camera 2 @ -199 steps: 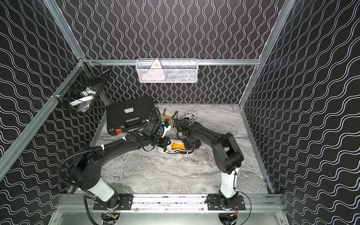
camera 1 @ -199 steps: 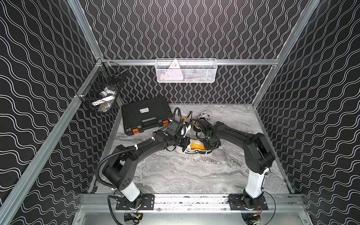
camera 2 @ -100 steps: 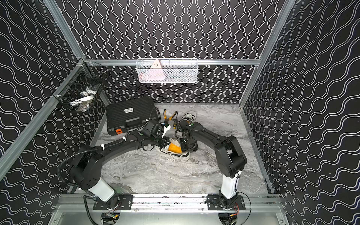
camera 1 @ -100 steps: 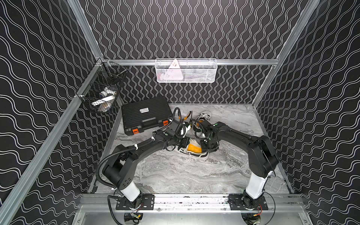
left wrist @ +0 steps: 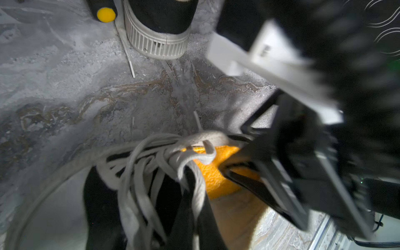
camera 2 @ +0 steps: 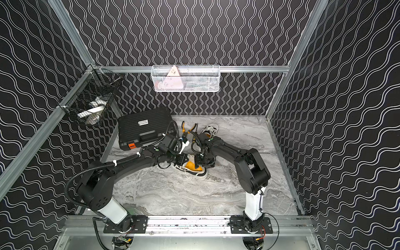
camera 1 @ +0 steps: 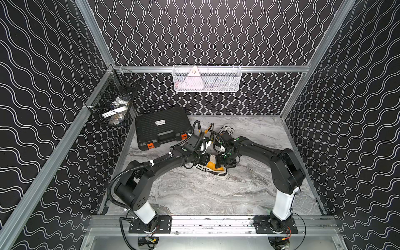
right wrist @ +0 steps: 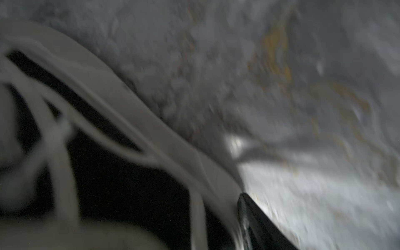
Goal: Insert the insole into the shoe
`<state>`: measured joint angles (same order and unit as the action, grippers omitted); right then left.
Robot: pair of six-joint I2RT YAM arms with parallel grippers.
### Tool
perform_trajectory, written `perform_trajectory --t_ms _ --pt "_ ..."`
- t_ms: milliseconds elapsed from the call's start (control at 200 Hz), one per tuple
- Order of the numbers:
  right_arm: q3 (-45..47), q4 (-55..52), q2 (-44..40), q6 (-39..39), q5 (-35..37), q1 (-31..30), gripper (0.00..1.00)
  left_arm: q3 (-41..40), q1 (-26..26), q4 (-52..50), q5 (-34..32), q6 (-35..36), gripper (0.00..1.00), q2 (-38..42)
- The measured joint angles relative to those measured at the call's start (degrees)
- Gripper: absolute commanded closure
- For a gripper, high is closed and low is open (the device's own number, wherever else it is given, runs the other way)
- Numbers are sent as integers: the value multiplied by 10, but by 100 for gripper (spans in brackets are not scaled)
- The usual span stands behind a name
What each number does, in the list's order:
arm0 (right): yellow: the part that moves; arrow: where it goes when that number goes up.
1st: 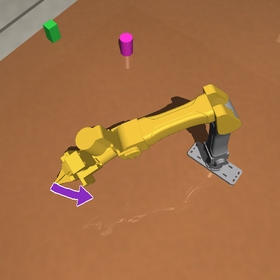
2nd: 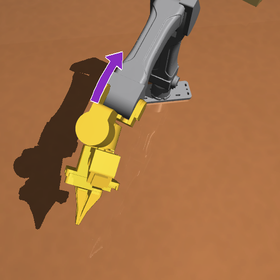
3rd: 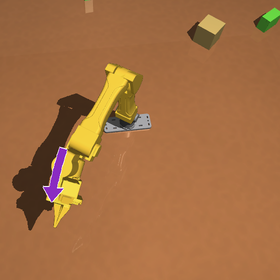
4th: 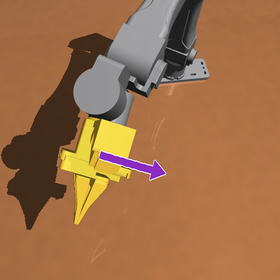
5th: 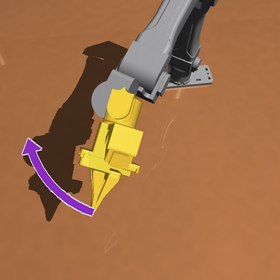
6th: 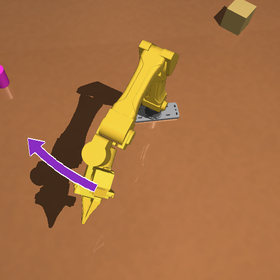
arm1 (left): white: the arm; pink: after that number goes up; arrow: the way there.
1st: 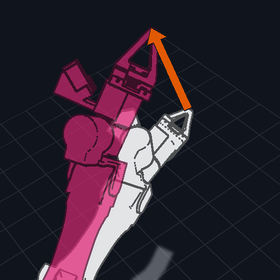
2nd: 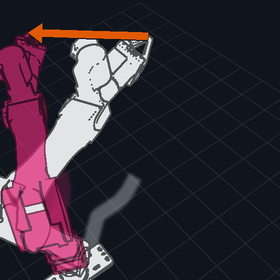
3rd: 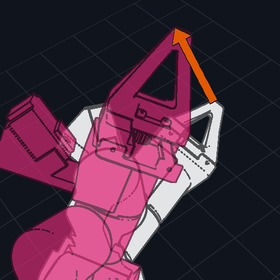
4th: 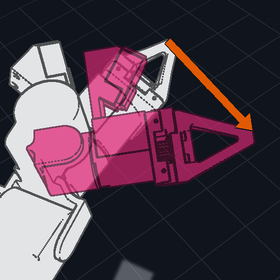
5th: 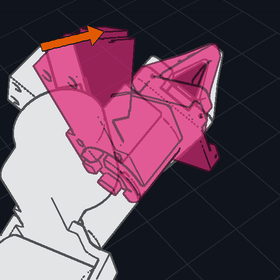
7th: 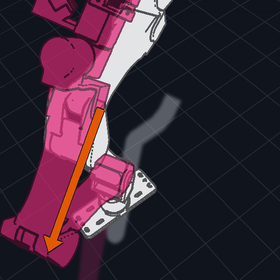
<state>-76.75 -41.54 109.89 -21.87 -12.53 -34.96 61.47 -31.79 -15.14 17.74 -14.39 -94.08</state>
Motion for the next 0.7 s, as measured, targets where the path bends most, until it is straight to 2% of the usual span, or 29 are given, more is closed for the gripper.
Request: perform_trajectory --t_ms 140,240,465,600,700 --pt "9 40 12 1 6 -2 30 0 0 1 5 3 100 0" --pt "28 64 -22 0 12 -2 28 0 0 0 7 8 100 1" --pt "71 151 -56 13 7 -2 28 -1 0 6 57 10 100 -5" --pt "101 221 -29 -4 7 -11 33 -3 1 9 67 5 100 -12" --pt "125 271 -24 -23 31 -23 44 -7 3 12 69 -6 100 -12"
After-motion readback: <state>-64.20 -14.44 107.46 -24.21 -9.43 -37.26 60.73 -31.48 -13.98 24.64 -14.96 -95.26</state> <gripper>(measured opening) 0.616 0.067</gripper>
